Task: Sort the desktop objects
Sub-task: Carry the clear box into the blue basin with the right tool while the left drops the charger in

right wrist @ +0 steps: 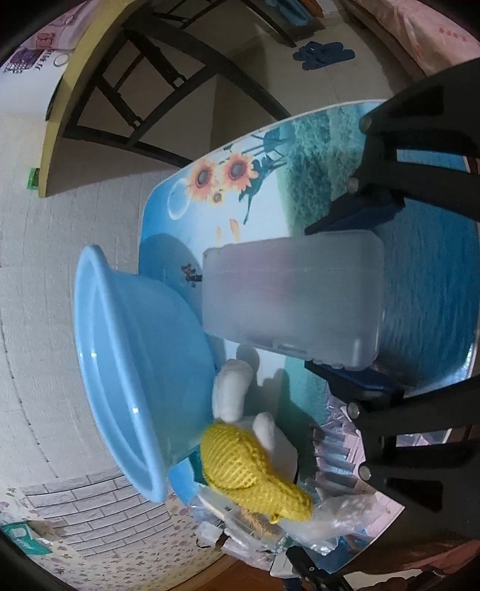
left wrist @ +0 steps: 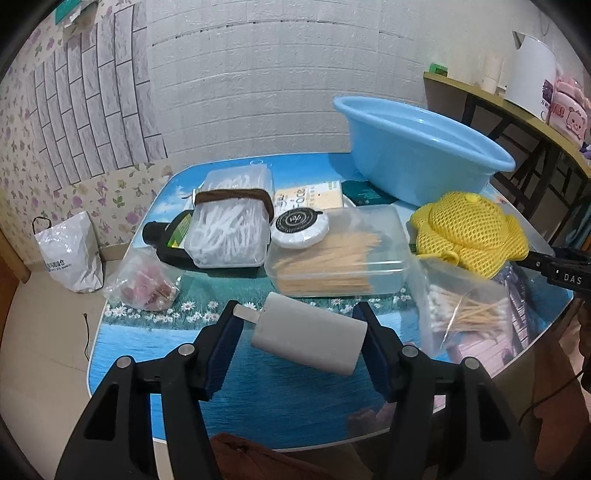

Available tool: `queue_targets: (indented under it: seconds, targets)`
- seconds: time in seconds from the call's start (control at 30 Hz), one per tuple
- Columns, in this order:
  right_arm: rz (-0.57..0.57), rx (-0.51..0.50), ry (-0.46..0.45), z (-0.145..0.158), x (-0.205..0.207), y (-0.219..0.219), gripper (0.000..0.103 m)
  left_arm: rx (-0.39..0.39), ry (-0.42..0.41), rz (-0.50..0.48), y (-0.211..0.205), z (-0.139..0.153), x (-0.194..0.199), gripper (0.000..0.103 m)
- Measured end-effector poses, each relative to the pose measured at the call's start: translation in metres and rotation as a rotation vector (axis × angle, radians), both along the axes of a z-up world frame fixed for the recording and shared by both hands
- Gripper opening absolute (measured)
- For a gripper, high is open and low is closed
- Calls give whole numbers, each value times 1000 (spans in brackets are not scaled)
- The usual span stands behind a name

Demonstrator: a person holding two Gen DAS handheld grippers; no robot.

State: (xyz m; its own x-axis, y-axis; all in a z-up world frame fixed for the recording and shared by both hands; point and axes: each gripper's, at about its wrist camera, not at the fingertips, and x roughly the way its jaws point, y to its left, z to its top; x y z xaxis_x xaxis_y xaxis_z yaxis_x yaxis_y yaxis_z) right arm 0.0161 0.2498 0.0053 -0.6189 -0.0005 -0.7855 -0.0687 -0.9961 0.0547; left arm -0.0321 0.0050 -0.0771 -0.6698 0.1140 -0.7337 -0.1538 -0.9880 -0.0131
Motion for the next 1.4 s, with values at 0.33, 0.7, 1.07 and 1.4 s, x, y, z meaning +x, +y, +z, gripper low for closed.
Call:
queue_targets:
  seconds: [0.33, 0.7, 1.07, 1.4]
  targets:
    - [-4, -29, 146, 50, 17, 3, 60, 24, 46, 4, 3, 27, 4, 61]
    - [-39, 19, 262, 95, 29, 9, 60, 43, 112, -16, 13, 66, -1, 61]
    - [-44, -47, 287, 102, 17, 23, 60, 42, 112, -48, 28, 76, -21, 61]
    - [66, -65, 315, 106, -26, 3, 60, 33, 168, -138, 69, 102, -60, 61]
